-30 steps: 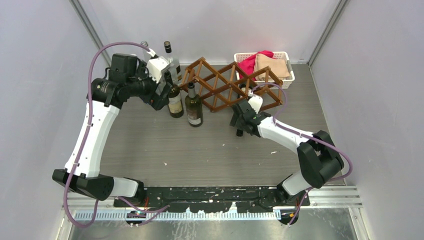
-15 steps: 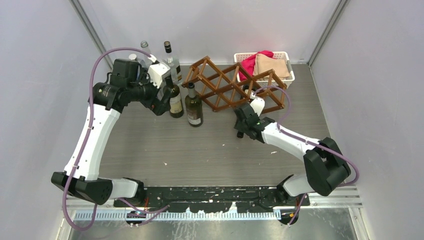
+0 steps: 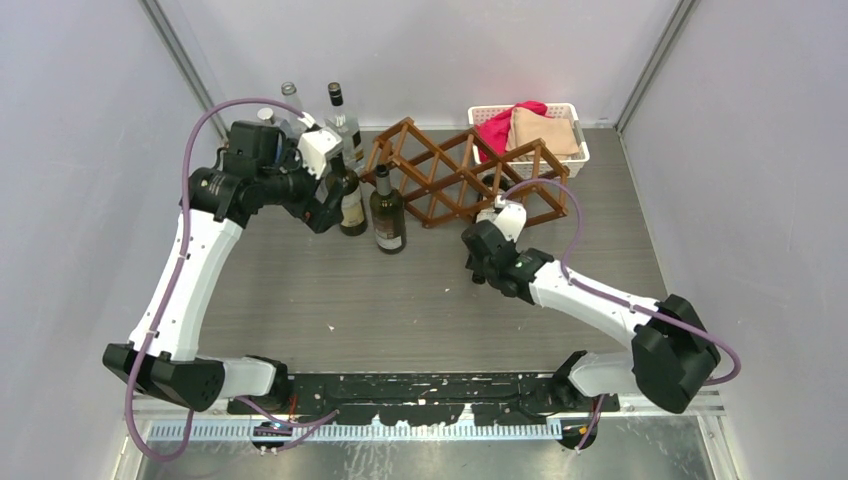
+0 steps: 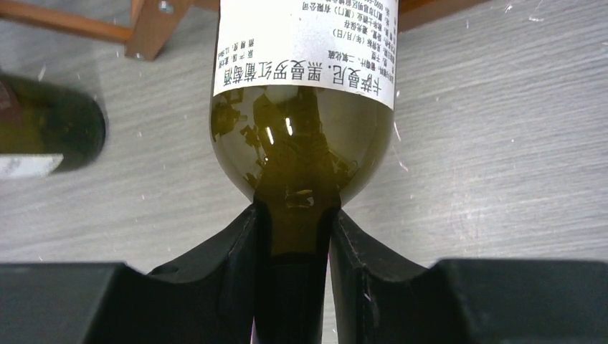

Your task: Take the wine bottle off the wine rack

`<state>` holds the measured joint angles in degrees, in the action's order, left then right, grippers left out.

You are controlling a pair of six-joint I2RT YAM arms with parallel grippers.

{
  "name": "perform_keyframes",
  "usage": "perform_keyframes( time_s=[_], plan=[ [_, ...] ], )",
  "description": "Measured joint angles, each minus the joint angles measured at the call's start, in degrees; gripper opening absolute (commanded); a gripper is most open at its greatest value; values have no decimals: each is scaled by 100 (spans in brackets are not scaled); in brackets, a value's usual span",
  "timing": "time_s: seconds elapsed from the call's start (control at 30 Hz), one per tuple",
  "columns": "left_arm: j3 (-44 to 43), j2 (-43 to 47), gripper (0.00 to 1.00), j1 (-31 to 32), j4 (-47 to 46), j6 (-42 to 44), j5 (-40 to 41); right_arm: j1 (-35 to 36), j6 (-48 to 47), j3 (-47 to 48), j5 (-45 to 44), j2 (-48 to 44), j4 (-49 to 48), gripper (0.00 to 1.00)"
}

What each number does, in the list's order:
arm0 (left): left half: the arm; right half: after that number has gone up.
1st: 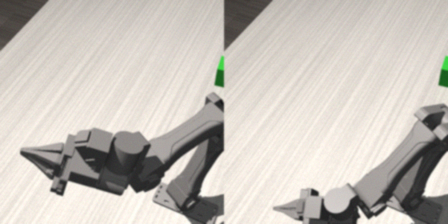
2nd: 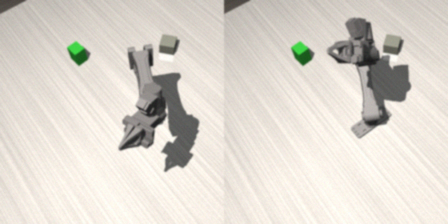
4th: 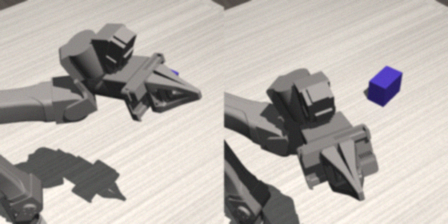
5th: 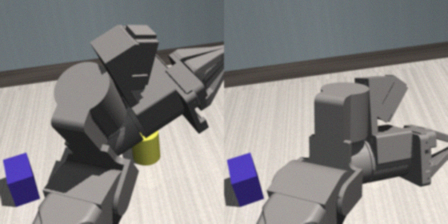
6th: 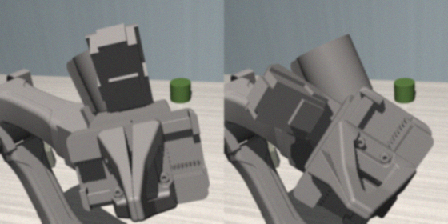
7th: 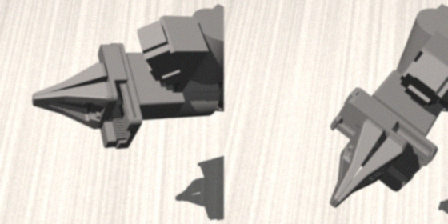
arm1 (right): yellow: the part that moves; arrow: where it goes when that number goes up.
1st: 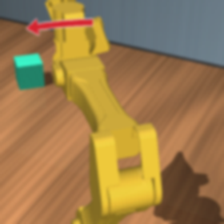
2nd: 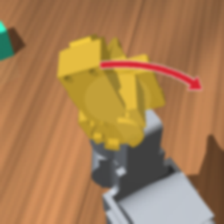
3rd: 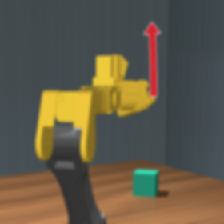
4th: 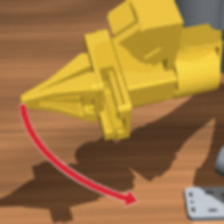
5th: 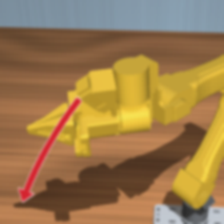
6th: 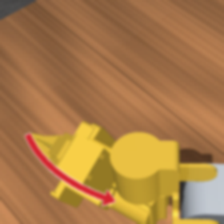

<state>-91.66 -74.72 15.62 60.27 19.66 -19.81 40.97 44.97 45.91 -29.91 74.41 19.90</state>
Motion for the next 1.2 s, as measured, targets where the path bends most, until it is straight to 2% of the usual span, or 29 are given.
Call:
perform_keyframes(
  time_s=[0.17,0.43,0.6,0.87,1.2],
  plan=[
    [83,0,99,0,-46,-2,-68,520,125,-284,-365,-214,66,1],
    [208,61,99,0,-125,2,-111,879,457,-566,-850,-258,-221,1],
    [382,140,99,0,-179,2,-125,1309,599,-933,-1117,-669,-227,1],
    [575,146,99,0,-348,-2,-175,2048,903,-1360,-1405,-1491,258,1],
    [782,166,100,0,-479,7,-236,2900,1650,-1416,-1834,-1685,905,1]
  ],
)
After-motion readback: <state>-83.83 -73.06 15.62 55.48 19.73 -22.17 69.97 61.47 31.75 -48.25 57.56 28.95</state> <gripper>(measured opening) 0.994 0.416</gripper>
